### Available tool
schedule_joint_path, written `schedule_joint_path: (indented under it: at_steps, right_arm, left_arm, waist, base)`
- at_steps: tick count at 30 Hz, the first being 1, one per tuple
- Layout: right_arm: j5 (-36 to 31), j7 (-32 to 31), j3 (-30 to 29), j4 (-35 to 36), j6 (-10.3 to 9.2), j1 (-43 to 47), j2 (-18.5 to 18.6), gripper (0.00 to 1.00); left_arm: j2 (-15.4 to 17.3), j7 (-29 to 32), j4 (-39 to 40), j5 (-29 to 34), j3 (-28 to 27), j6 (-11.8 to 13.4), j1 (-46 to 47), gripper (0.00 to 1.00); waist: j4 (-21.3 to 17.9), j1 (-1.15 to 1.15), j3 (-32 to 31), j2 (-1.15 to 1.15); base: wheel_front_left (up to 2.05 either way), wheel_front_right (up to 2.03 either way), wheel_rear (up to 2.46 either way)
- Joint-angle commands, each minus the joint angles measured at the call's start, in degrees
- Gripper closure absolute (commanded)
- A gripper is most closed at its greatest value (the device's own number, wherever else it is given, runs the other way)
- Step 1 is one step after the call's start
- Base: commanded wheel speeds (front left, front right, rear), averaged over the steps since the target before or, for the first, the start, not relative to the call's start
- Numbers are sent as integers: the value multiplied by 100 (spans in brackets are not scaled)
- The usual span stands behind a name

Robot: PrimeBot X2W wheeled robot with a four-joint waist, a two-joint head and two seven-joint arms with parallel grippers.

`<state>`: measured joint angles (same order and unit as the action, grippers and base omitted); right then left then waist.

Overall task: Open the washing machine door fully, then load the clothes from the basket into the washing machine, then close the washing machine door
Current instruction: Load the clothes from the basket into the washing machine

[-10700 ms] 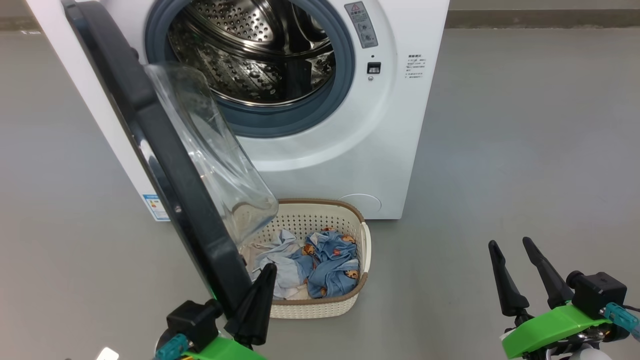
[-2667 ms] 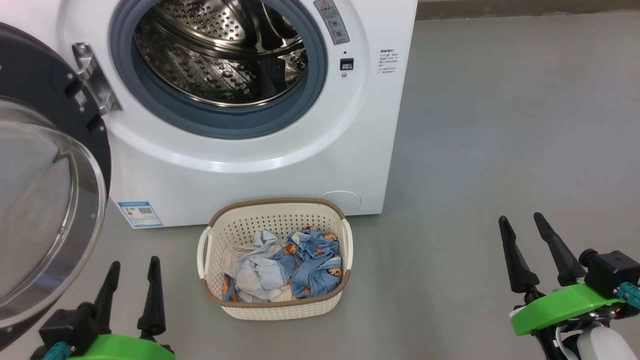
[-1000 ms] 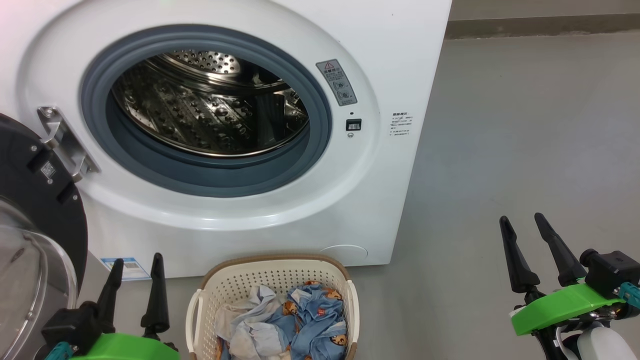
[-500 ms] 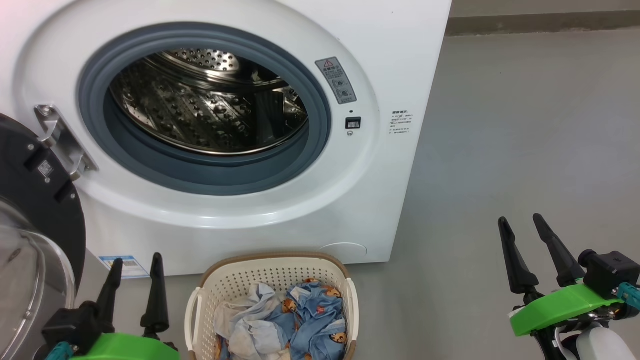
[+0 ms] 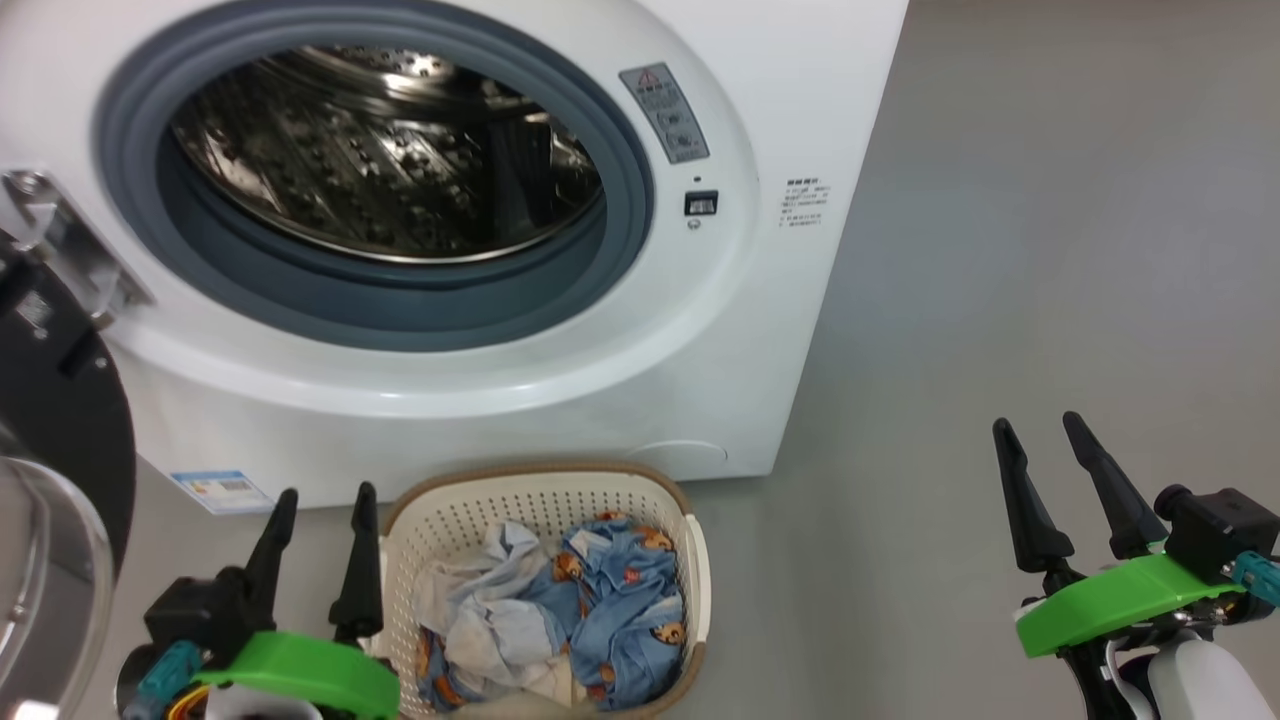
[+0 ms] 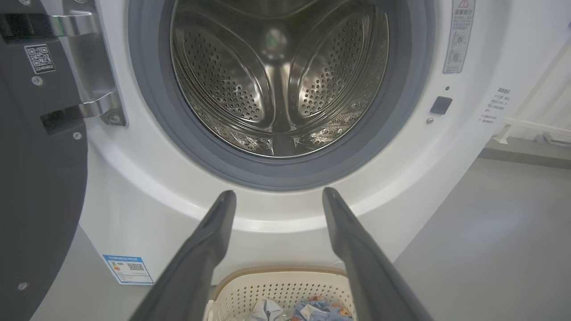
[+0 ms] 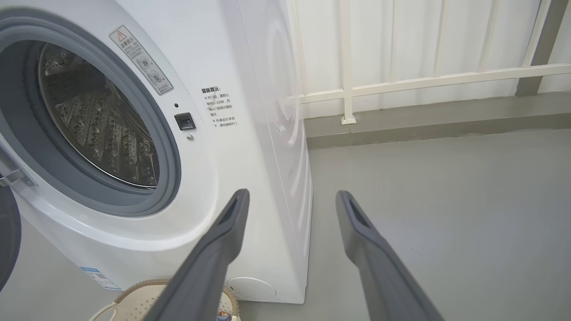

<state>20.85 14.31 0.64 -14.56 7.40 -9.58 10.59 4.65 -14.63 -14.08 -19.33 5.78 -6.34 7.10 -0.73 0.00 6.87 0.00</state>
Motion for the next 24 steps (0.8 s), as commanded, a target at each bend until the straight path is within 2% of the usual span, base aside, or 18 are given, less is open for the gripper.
schedule_joint_path:
  at_steps: [1, 11, 24]
  right_arm:
    - [-3, 69, 117, 138, 9, -165, 17, 0]
    - [-28, 69, 155, 199, 9, -423, -77, 0]
    - [-78, 69, 210, 337, 9, -929, -148, 0]
  left_arm:
    - [66, -37, 54, 37, -146, -12, 285, 0]
    - [93, 6, -744, -51, 11, -52, 914, 0]
    - [283, 185, -2537, -70, 671, -108, 2142, 0]
  waist:
    - [-69, 0, 234, 0]
    - [-309, 0, 1045, 0]
    - [-555, 0, 2172, 0]
  base:
    - [0, 0, 0]
    - [0, 0, 0]
    - [0, 0, 0]
